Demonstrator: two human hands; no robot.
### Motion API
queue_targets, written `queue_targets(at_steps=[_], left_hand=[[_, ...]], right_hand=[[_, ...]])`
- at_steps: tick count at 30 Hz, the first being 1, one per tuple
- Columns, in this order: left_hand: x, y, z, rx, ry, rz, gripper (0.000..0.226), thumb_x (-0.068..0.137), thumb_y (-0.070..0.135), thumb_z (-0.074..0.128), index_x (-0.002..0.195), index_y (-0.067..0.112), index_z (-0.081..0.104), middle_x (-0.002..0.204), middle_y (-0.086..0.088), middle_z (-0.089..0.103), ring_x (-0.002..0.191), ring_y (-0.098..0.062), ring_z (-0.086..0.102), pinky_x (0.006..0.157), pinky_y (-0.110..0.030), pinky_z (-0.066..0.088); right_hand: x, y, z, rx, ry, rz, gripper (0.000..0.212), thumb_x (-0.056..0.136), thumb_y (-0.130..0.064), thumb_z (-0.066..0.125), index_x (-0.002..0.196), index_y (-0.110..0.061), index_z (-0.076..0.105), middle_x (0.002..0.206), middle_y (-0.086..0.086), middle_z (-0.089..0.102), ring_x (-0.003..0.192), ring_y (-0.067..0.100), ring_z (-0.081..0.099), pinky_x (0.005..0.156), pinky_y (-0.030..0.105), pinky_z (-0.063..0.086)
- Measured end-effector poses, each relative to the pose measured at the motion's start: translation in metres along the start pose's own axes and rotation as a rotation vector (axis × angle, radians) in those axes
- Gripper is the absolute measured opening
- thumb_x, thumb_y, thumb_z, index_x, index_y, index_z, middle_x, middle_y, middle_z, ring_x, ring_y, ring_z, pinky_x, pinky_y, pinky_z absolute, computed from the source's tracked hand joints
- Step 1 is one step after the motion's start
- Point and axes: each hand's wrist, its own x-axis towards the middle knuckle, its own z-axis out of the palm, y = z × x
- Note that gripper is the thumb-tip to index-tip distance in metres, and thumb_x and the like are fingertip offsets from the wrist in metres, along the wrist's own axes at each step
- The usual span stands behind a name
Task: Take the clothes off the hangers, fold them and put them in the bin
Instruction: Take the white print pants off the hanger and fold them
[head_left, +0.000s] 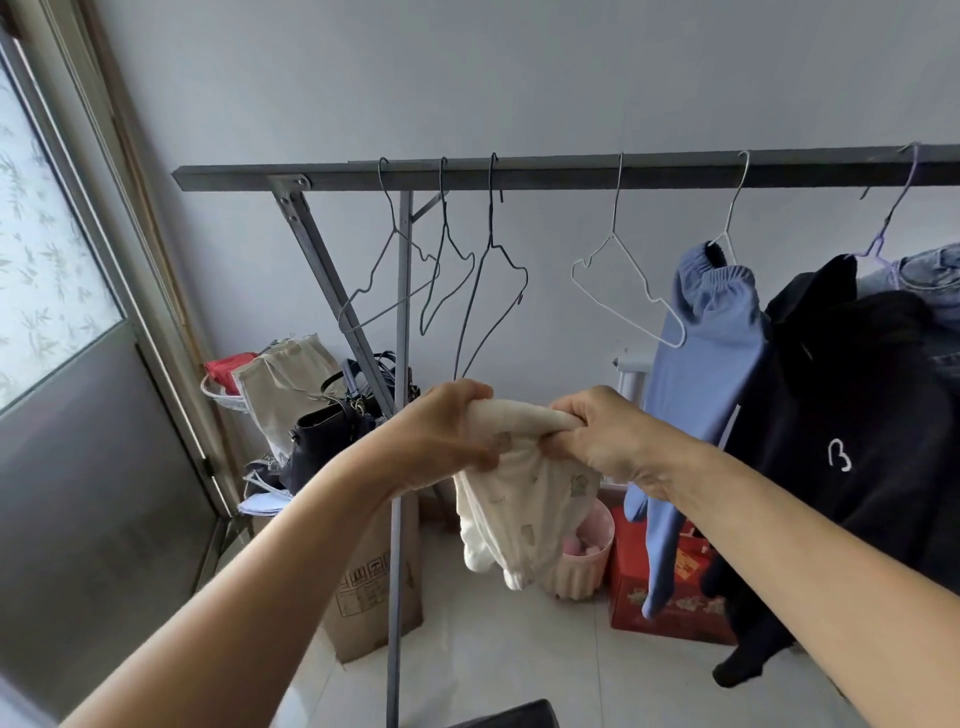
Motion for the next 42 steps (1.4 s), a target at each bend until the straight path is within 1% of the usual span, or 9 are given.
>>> queue_targets(at_steps=[4, 13, 18, 21, 23, 31, 35, 39, 42], left_hand=[[-0.003, 0.005, -0.017, 0.334, -0.108, 0.026, 0.008, 0.092, 0.023, 0.063, 0.095, 0.016, 0.067, 0.078, 0.001, 0.058, 0.071, -0.015, 0.050, 0.064, -0.029, 0.039], [-0.005, -0.018, -0.005, 0.184, 0.257, -0.073, 0.029, 0.089, 0.042, 0.068, 0.107, 0.026, 0.053, 0.085, 0.009, 0.050, 0.075, -0.007, 0.049, 0.068, -0.027, 0.041], [-0.013, -0.017, 0.017, -0.570, -0.026, -0.257, 0.068, 0.090, 0.062, 0.047, 0.116, 0.000, 0.062, 0.103, -0.017, 0.072, 0.086, -0.028, 0.073, 0.075, -0.041, 0.061], [-0.012, -0.024, 0.029, -1.164, -0.216, -0.339, 0.096, 0.073, 0.079, 0.054, 0.121, -0.003, 0.064, 0.125, -0.028, 0.061, 0.113, -0.039, 0.063, 0.095, -0.050, 0.052], [-0.009, -0.033, 0.036, -1.333, -0.135, -0.415, 0.077, 0.078, 0.071, 0.059, 0.099, -0.002, 0.074, 0.107, -0.024, 0.066, 0.096, -0.033, 0.066, 0.088, -0.040, 0.050], [-0.025, -0.082, 0.036, -1.556, -0.098, -0.396, 0.046, 0.089, 0.034, 0.053, 0.092, -0.005, 0.077, 0.105, -0.026, 0.070, 0.089, -0.040, 0.071, 0.088, -0.053, 0.053], [-0.033, -0.098, 0.033, -1.662, -0.115, -0.327, 0.046, 0.086, 0.032, 0.051, 0.101, -0.005, 0.075, 0.111, -0.026, 0.069, 0.095, -0.041, 0.070, 0.085, -0.060, 0.051], [-0.041, -0.122, 0.026, -1.680, -0.094, -0.324, 0.046, 0.082, 0.029, 0.048, 0.097, -0.005, 0.076, 0.108, -0.026, 0.070, 0.092, -0.041, 0.071, 0.084, -0.060, 0.051], [-0.048, -0.149, 0.015, -1.600, -0.076, -0.314, 0.050, 0.074, 0.029, 0.053, 0.108, -0.002, 0.072, 0.116, -0.024, 0.064, 0.102, -0.041, 0.065, 0.098, -0.055, 0.046]], right_hand=[[-0.003, -0.006, -0.005, -0.115, -0.073, -0.008, 0.011, 0.090, -0.020, 0.064, 0.081, -0.020, 0.070, 0.081, -0.002, 0.070, 0.079, 0.013, 0.064, 0.071, 0.025, 0.048], [0.002, -0.010, 0.005, -0.048, 0.093, -0.062, 0.023, 0.088, -0.029, 0.064, 0.080, -0.009, 0.059, 0.071, 0.001, 0.056, 0.069, 0.017, 0.053, 0.064, 0.031, 0.040], [-0.007, -0.016, 0.025, -0.424, 0.424, -0.208, 0.035, 0.093, -0.039, 0.056, 0.076, -0.021, 0.032, 0.068, -0.006, 0.047, 0.068, 0.026, 0.047, 0.058, 0.034, 0.031], [-0.029, -0.018, 0.064, -0.663, 0.557, -0.498, 0.023, 0.085, -0.043, 0.057, 0.083, -0.026, 0.042, 0.078, -0.003, 0.060, 0.069, 0.026, 0.061, 0.052, 0.033, 0.045], [-0.040, -0.017, 0.084, -0.709, 0.427, -0.533, 0.032, 0.077, -0.053, 0.049, 0.086, -0.024, 0.057, 0.090, -0.005, 0.065, 0.085, 0.021, 0.064, 0.058, 0.033, 0.050], [0.003, 0.021, 0.067, -0.082, 0.330, -0.068, 0.034, 0.086, -0.046, 0.067, 0.107, -0.023, 0.054, 0.103, -0.010, 0.055, 0.094, 0.010, 0.055, 0.075, 0.020, 0.045], [0.014, 0.030, 0.072, 0.797, -0.186, 0.399, 0.068, 0.076, -0.054, 0.072, 0.123, -0.006, 0.062, 0.116, 0.011, 0.069, 0.103, 0.028, 0.068, 0.089, 0.041, 0.056], [0.014, 0.035, 0.103, 1.071, -0.368, 0.356, 0.055, 0.075, -0.026, 0.080, 0.119, 0.001, 0.063, 0.101, 0.018, 0.070, 0.075, 0.028, 0.072, 0.052, 0.032, 0.057], [0.030, 0.042, 0.123, 0.954, -0.332, 0.288, 0.054, 0.071, -0.013, 0.072, 0.122, 0.001, 0.063, 0.114, 0.020, 0.069, 0.099, 0.034, 0.068, 0.079, 0.044, 0.059]])
